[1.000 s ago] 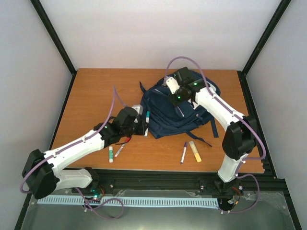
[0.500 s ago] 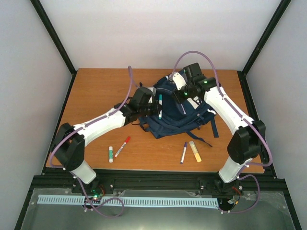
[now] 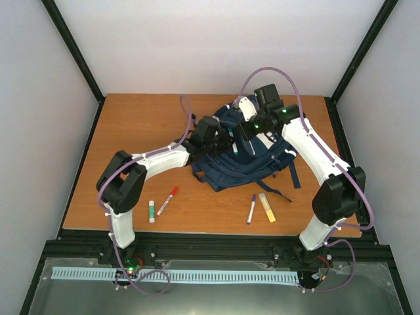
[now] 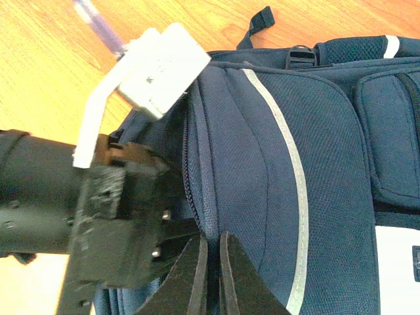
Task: Pack the student bag
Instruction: Place the stationery in the student bag.
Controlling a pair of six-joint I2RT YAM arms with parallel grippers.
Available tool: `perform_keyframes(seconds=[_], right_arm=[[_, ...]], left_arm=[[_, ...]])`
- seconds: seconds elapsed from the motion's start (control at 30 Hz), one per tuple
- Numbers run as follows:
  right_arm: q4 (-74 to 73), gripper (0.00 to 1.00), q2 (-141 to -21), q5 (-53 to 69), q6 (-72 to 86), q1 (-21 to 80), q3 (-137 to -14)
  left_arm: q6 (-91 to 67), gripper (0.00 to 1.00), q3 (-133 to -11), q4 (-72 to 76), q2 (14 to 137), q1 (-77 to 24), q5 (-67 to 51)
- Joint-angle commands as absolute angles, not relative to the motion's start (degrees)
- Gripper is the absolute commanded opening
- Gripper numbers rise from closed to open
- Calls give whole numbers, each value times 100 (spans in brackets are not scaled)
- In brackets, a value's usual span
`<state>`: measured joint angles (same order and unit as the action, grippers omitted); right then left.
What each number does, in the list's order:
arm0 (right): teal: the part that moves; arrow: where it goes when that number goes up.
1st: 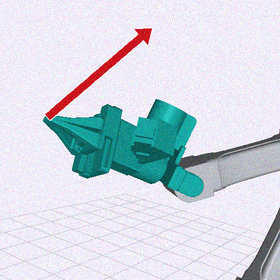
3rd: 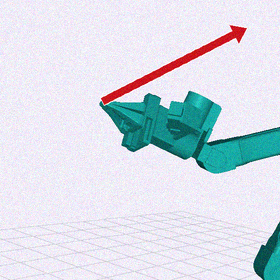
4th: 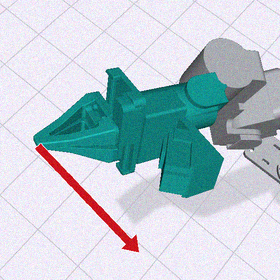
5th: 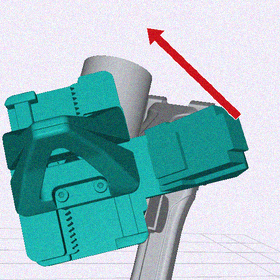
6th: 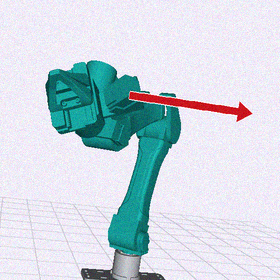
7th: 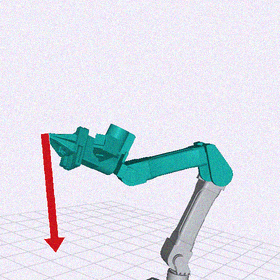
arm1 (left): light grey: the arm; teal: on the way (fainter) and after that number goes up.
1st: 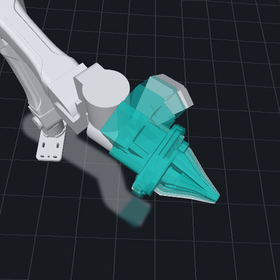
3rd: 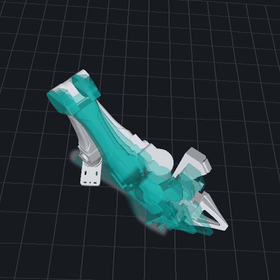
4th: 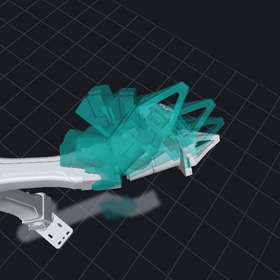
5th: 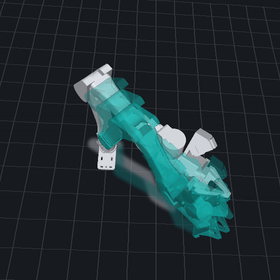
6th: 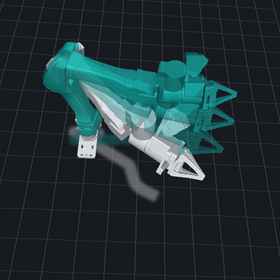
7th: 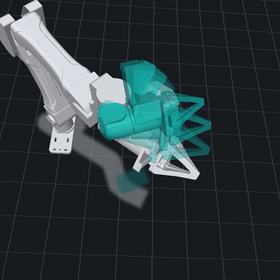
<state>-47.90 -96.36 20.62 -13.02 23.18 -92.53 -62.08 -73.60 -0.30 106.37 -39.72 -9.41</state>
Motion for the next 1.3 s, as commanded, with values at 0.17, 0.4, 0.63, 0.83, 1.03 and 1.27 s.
perform_keyframes(seconds=[0.17, 0.4, 0.63, 0.83, 1.03, 1.27], right_arm=[[-4466, 3, -9398, 2515, -1193, 2224, -9425], [-4404, 3, -9434, 2649, -1223, 2155, -9352], [-4254, 3, -9448, 2654, -1274, 2102, -9138], [-4058, 3, -9413, 2732, -1299, 1936, -8908], [-3880, 3, -9312, 2843, -1347, 1768, -8614], [-3788, 3, -9131, 2809, -1477, 1767, -8353]], left_arm=[[-7439, 7, -8104, 734, 11233, -3902, -803], [-7854, 10, -8771, 626, 11931, -3911, -1095], [-7498, 39, -8949, 145, 11797, -3937, -1026], [-7055, 48, -8248, -20, 10969, -3955, -911], [-6089, 51, -7576, -762, 9775, -4040, -575], [-5223, 51, -7067, -1777, 8905, -4502, -294]])
